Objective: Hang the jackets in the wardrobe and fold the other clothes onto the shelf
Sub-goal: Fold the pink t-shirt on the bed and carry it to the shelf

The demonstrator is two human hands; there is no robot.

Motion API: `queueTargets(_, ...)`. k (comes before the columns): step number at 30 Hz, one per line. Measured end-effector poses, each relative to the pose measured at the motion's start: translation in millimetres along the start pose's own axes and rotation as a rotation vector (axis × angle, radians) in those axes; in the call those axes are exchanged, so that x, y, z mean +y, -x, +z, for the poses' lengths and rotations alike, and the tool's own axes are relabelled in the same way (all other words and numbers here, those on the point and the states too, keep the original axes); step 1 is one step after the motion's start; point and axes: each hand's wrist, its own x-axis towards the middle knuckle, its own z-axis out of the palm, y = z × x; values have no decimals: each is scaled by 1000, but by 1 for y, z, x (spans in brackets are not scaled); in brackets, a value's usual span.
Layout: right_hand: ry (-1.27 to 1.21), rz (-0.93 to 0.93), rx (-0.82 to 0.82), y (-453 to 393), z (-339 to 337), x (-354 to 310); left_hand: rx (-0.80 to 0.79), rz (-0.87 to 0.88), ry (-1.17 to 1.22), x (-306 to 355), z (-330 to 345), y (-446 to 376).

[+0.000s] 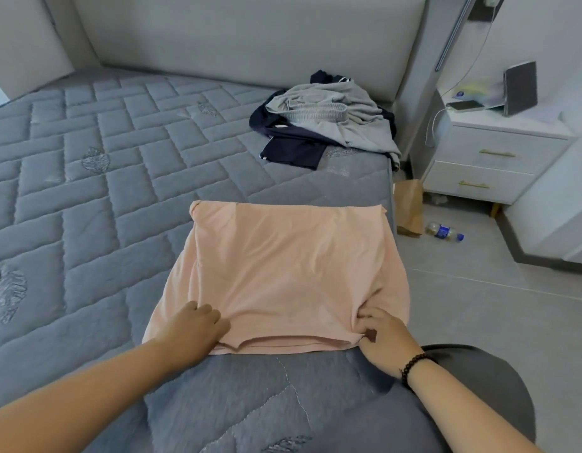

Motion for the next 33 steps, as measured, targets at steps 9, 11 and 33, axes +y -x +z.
queueTargets(9,-500,343,341,-20,-16,15,-163,-366,317,61,-22,-39)
queueTargets(11,-704,434,324,-29,-18,23,-59,-310,462,87,-26,-68)
queueTargets(33,-916,730,229,-26,-36,49,171,-428,444,175,16,-177)
